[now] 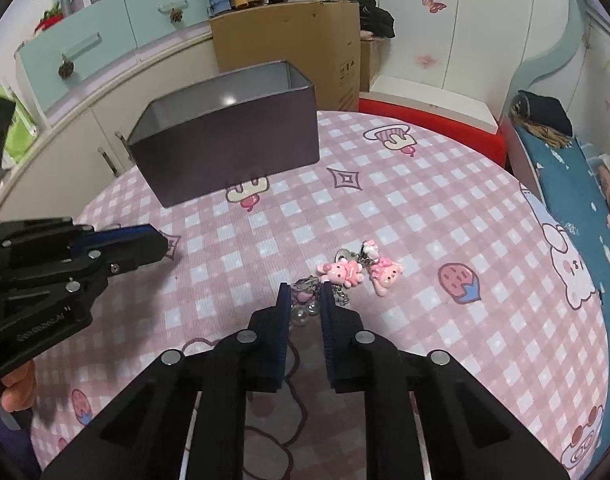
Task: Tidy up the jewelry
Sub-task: 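Grasp the pink bear charm with its chain using the right gripper, then carry the earring with the left gripper into the tin while the right gripper carries the bear charm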
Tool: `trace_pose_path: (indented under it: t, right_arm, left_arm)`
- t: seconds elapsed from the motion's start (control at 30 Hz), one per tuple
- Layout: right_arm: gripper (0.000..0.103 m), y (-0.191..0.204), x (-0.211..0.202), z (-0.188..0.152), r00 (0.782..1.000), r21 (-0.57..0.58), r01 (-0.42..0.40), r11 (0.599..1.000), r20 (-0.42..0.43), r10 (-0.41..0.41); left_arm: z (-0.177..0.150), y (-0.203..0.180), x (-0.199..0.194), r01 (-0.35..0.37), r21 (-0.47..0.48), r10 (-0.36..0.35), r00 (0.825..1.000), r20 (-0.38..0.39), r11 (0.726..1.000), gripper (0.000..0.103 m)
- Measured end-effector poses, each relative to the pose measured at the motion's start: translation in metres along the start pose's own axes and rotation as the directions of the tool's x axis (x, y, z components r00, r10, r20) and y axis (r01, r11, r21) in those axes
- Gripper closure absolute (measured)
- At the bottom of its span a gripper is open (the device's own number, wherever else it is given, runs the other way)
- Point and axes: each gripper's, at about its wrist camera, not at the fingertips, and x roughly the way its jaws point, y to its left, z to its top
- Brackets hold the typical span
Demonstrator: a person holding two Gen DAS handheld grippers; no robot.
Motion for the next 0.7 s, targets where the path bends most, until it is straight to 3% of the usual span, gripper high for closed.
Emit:
trace_pose_path:
  t: [0.43,0.53,0.6,0.7]
  right_arm:
    - [0.088,-0.029,-0.022,-0.025,0.997,0.05,-0.037,0.998,-0.059,0.04]
    - [0.083,-0.036,-0.028,-0.029,0.998,0.064,-0.015,0.998,-0.061,0.019]
    - [0.068,-0.038,-0.032,-0.028,0.999,0.086,-0.029,0.996,-0.04,0.032]
    - [0.066,-0.037,-0.033,-0.021,0.999,0.096,-0.043,0.994,-0.015,0.045]
  left_arm:
    - [0.0,-0.006,-0.001,0.025,0.012,-0.025,1.0,-0.01,1.0,0.091]
    - [0.0,-0.008,0.0,0.024,0.017,-0.024,1.0,-0.012,1.0,0.091]
    - [0.0,-0.008,0.001,0.026,0.016,-0.026,1.0,-0.013,1.0,0.091]
    - [-0.001,-0.01,0.002,0.026,0.018,-0.025,1.0,-0.016,1.0,0.091]
